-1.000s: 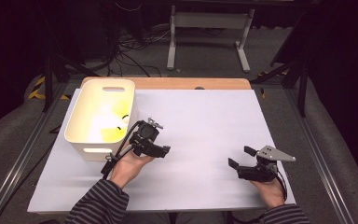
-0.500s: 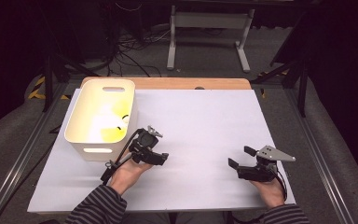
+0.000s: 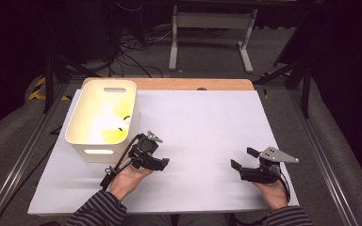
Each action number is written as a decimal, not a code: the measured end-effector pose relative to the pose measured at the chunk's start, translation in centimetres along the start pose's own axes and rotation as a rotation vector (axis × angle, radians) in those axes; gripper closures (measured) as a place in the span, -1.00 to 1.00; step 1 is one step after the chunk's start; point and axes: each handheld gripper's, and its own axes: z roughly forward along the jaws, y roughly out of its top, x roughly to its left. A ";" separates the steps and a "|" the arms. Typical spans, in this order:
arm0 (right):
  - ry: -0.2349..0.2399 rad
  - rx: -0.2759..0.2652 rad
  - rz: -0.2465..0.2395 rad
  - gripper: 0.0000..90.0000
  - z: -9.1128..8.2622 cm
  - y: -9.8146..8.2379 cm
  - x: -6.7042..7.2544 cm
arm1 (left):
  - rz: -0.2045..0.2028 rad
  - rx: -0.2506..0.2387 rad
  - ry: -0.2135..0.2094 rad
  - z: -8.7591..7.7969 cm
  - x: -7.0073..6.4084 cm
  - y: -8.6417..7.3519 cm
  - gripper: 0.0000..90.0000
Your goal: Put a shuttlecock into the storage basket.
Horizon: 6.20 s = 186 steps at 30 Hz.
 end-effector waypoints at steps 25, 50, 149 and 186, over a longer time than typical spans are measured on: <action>0.001 -0.001 0.004 -0.67 0.0 0.0 0.0 | -0.022 -0.003 -0.015 -0.2 0.4 -1.9 -0.34; 0.003 -0.002 0.004 -0.67 0.0 0.0 -0.1 | -0.019 -0.021 0.005 -1.1 0.3 -4.1 -0.37; 0.010 -0.012 0.003 -0.68 -0.3 -0.1 0.3 | -0.228 -0.154 0.083 -7.1 5.1 -11.6 -0.33; 0.008 -0.020 -0.005 -0.67 -1.1 -0.3 0.5 | -0.282 -0.247 0.122 -8.9 6.4 -12.9 -0.33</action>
